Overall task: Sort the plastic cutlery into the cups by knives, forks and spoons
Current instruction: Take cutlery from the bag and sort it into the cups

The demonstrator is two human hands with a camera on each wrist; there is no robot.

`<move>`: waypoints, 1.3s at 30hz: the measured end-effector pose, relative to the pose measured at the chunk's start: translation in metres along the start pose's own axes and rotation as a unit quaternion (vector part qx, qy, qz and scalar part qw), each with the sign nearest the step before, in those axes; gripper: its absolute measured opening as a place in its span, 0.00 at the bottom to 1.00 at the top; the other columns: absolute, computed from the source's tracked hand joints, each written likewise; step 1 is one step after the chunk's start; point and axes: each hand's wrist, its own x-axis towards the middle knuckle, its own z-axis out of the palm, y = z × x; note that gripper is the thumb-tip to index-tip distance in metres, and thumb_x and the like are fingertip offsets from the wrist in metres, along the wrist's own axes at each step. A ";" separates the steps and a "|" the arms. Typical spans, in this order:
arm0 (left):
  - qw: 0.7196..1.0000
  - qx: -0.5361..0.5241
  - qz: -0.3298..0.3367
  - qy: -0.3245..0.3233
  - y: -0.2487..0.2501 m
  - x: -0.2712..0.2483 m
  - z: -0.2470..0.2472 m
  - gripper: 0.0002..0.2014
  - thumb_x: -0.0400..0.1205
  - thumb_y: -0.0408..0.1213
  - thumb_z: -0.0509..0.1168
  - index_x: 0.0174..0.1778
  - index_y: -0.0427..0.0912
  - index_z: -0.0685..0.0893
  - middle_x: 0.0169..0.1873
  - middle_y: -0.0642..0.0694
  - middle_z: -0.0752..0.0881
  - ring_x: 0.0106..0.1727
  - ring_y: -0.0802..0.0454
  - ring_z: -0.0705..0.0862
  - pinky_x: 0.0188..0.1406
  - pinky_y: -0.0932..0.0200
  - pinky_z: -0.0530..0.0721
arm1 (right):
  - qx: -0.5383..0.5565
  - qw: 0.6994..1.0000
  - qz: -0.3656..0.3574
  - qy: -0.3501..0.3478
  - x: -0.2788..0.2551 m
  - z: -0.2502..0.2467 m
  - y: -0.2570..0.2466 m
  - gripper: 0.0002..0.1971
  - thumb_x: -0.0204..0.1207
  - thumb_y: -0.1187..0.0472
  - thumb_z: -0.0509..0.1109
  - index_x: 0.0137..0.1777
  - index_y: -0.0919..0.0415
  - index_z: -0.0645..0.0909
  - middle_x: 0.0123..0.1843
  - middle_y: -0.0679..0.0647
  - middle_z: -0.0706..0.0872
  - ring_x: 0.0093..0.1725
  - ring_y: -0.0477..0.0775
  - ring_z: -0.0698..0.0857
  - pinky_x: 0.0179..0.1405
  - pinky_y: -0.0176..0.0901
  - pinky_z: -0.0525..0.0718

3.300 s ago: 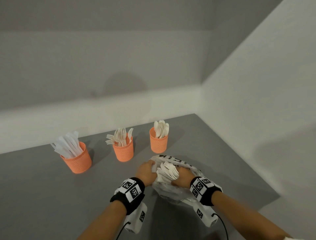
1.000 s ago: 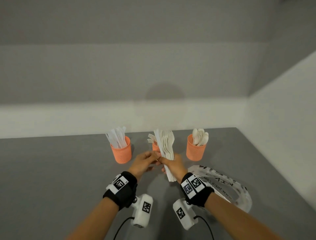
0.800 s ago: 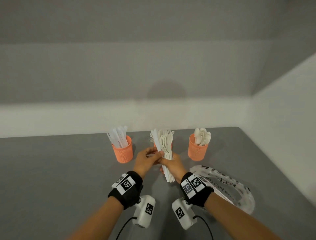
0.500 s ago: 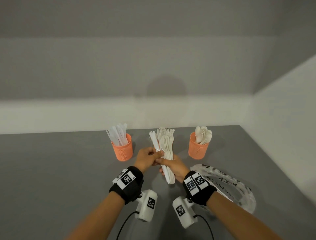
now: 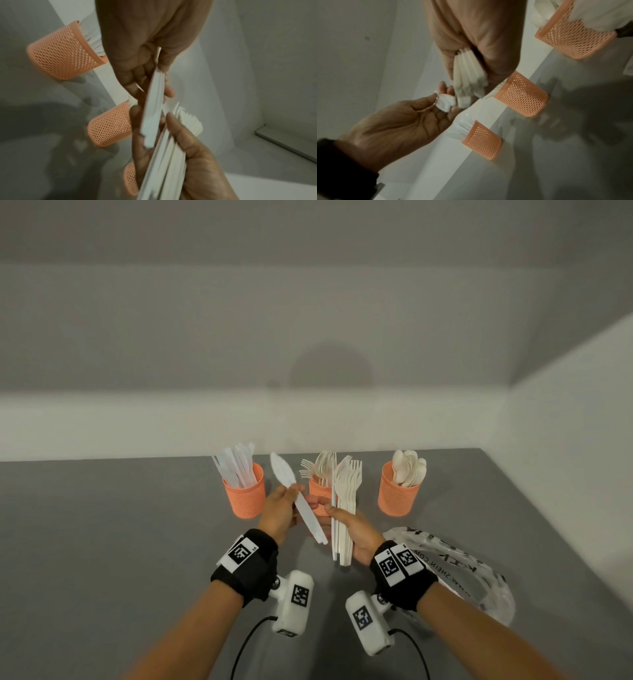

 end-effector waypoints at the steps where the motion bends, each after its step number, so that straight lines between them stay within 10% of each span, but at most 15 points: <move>1: 1.000 -0.022 0.003 0.011 0.002 0.001 -0.001 0.11 0.88 0.36 0.49 0.49 0.40 0.77 0.33 0.44 0.83 0.36 0.50 0.83 0.38 0.58 0.82 | -0.002 1.000 0.006 0.002 0.000 -0.001 0.000 0.15 0.81 0.60 0.63 0.67 0.61 0.76 0.50 0.65 0.87 0.40 0.57 0.90 0.34 0.45 0.88; 8: 0.995 0.097 -0.014 -0.018 -0.003 -0.003 -0.006 0.08 0.81 0.42 0.62 0.45 0.41 0.80 0.15 0.54 0.64 0.13 0.59 0.58 0.13 0.68 0.58 | -0.020 0.998 0.049 -0.042 0.001 -0.001 -0.002 0.08 0.82 0.60 0.61 0.57 0.54 0.78 0.32 0.55 0.86 0.18 0.44 0.74 0.20 0.34 0.78; 11: 0.988 0.153 -0.003 -0.030 -0.008 -0.005 0.000 0.06 0.78 0.40 0.69 0.40 0.41 0.84 0.13 0.54 0.72 0.13 0.60 0.63 0.13 0.68 0.61 | -0.030 0.996 0.067 -0.053 0.003 0.004 0.002 0.04 0.81 0.62 0.61 0.52 0.57 0.77 0.28 0.54 0.87 0.16 0.45 0.73 0.18 0.34 0.75; 15: 0.992 0.121 0.006 -0.022 -0.010 -0.003 -0.001 0.06 0.78 0.36 0.69 0.41 0.37 0.85 0.35 0.43 0.88 0.33 0.53 0.84 0.29 0.64 0.83 | -0.070 0.992 0.065 -0.084 0.003 0.004 0.002 0.08 0.82 0.58 0.61 0.58 0.57 0.77 0.38 0.56 0.91 0.23 0.46 0.82 0.25 0.36 0.82; 21: 0.985 0.136 0.052 0.098 -0.004 0.004 -0.005 0.16 0.87 0.39 0.52 0.33 0.41 0.74 0.29 0.45 0.77 0.26 0.55 0.72 0.26 0.63 0.71 | -0.042 0.990 0.074 -0.115 0.001 0.002 -0.001 0.11 0.83 0.59 0.58 0.62 0.54 0.78 0.43 0.56 0.91 0.38 0.52 0.90 0.36 0.41 0.88; 24: 0.985 0.087 0.077 0.129 -0.001 0.013 -0.014 0.18 0.88 0.41 0.50 0.31 0.41 0.71 0.22 0.45 0.72 0.20 0.53 0.72 0.20 0.61 0.73 | -0.077 0.989 0.075 -0.101 0.000 -0.002 0.000 0.14 0.83 0.63 0.57 0.65 0.55 0.76 0.28 0.49 0.85 0.22 0.43 0.80 0.23 0.34 0.80; 30: 0.998 0.056 0.041 -0.005 0.009 0.014 -0.024 0.06 0.82 0.42 0.64 0.40 0.47 0.76 0.20 0.54 0.68 0.14 0.62 0.59 0.12 0.71 0.57 | -0.076 0.978 0.128 -0.147 -0.006 0.000 -0.008 0.13 0.79 0.52 0.59 0.45 0.58 0.81 0.13 0.45 0.63 0.10 0.40 0.62 0.11 0.28 0.62; 34: 0.988 0.022 -0.019 -0.153 0.006 0.006 -0.020 0.23 0.74 0.53 0.68 0.53 0.37 0.79 0.27 0.47 0.73 0.14 0.62 0.59 0.10 0.72 0.58 | -0.066 0.966 0.160 -0.192 -0.009 0.008 -0.010 0.17 0.74 0.47 0.61 0.34 0.57 0.84 0.12 0.44 0.66 0.09 0.40 0.63 0.10 0.28 0.63; 39: 0.986 0.012 -0.017 -0.165 0.004 -0.002 -0.007 0.12 0.70 0.45 0.74 0.30 0.40 0.84 0.18 0.47 0.73 0.11 0.61 0.60 0.19 0.62 0.52 | -0.137 0.947 0.194 -0.216 -0.017 0.016 -0.012 0.18 0.81 0.51 0.56 0.34 0.57 0.80 0.15 0.44 0.68 0.12 0.40 0.65 0.17 0.29 0.70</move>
